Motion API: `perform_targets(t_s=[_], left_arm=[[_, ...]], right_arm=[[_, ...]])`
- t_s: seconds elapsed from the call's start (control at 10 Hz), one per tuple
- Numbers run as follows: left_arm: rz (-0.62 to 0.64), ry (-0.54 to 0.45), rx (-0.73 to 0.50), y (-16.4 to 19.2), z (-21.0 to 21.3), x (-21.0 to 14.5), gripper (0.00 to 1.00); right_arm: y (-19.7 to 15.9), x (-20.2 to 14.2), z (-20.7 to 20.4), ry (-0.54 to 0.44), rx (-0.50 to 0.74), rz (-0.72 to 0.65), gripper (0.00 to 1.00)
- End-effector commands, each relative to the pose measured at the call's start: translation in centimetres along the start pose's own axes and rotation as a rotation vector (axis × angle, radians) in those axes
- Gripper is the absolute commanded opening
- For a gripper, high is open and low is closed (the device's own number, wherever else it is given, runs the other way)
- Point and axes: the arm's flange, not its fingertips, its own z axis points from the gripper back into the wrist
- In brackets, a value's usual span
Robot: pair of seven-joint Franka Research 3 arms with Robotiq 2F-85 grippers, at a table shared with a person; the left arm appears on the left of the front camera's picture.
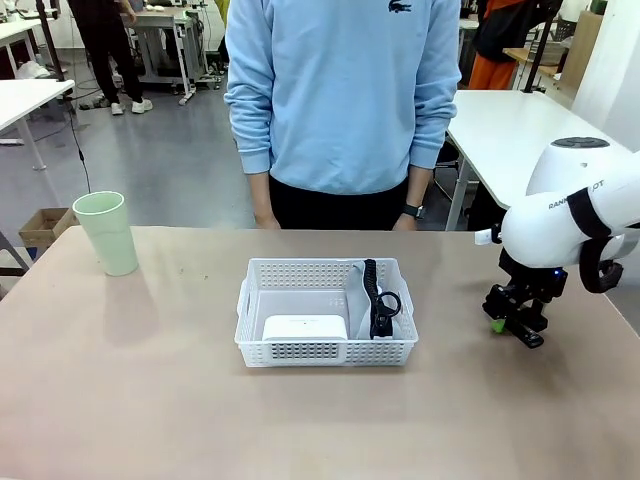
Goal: Efficiently arrange items inside the basket to fit them all.
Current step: Pick up the Stapler and place it inside the Organizing basket.
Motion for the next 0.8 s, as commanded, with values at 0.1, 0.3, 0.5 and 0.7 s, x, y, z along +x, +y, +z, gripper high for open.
perform_targets(t_s=[0.1, 0.3, 0.5, 0.7], left_arm=[[-0.004, -0.017, -0.020, -0.40, -0.14, -0.02, 1.00], [-0.004, -0.017, -0.020, -0.40, -0.14, -0.02, 1.00], [-0.004, -0.017, -0.020, -0.40, -0.14, -0.02, 1.00], [-0.004, -0.017, -0.020, -0.40, -0.14, -0.02, 1.00]], right_arm=[[0.46, 0.56, -0.29, 0.011, -0.053, -0.016, 0.00], [0.42, 0.65, -0.32, 0.017, -0.051, -0.013, 0.00], [0.31, 0.67, -0.41, 0.020, -0.045, -0.017, 0.00], [0.17, 0.46, -0.43, 0.018, -0.037, -0.012, 0.00]])
